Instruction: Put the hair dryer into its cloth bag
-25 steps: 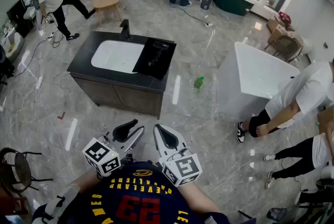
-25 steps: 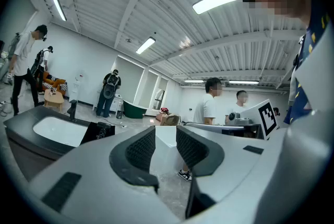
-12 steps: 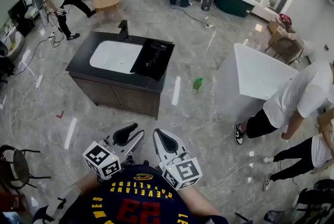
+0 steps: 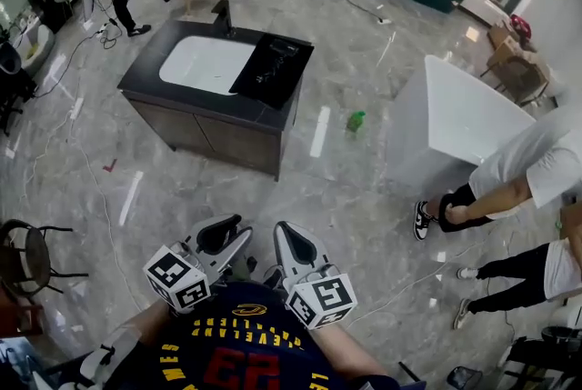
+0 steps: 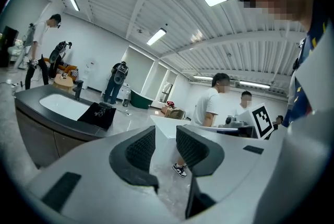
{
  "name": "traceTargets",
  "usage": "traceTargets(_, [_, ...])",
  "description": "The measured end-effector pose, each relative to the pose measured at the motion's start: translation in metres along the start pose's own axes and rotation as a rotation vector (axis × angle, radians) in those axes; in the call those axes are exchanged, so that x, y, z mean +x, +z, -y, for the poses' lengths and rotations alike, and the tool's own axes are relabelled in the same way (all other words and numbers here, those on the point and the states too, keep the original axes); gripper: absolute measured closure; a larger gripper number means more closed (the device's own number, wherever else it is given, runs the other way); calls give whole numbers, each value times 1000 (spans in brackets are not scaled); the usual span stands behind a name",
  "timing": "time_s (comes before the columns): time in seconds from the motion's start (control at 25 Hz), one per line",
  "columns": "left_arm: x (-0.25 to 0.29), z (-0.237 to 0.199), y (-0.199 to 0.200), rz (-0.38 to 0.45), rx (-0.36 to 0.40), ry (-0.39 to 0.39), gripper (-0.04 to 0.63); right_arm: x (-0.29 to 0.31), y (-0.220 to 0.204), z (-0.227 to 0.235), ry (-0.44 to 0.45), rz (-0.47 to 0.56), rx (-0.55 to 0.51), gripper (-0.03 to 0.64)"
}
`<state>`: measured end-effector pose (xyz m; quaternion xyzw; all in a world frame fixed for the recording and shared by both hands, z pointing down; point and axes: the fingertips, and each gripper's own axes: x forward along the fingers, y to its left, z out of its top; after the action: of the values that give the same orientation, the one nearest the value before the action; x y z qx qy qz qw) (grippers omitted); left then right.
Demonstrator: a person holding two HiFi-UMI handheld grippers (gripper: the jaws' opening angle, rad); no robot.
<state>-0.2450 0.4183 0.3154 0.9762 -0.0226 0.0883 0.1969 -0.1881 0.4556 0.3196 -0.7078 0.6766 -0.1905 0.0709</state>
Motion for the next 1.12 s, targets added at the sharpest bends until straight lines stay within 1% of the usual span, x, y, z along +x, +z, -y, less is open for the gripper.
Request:
traceTargets(0.12, [7, -2, 2, -25, 38, 2, 468, 14, -4, 0, 37, -15, 20, 609])
traceTargets(0.24, [14, -18, 3, -33, 24, 16, 468, 28, -6, 7, 39, -28, 37, 609])
traceTargets(0.36, [31, -34, 4, -43, 8, 0, 468, 42, -3, 24, 6, -34, 35, 609])
traceTargets(0.56, [72, -59, 23, -56, 16, -96, 468, 72, 12, 60, -78, -33, 38, 609])
traceTargets(0.72, [107, -96, 50, -51, 9, -157, 468, 111, 33, 88, -140, -33, 22, 609])
traceTargets(0.92, [139, -134, 79, -59, 12, -225, 468, 163, 52, 107, -174, -48, 8, 609])
traceTargets(1.12, [157, -177, 95, -64, -37, -272, 468, 206, 63, 123, -216, -66, 17, 609])
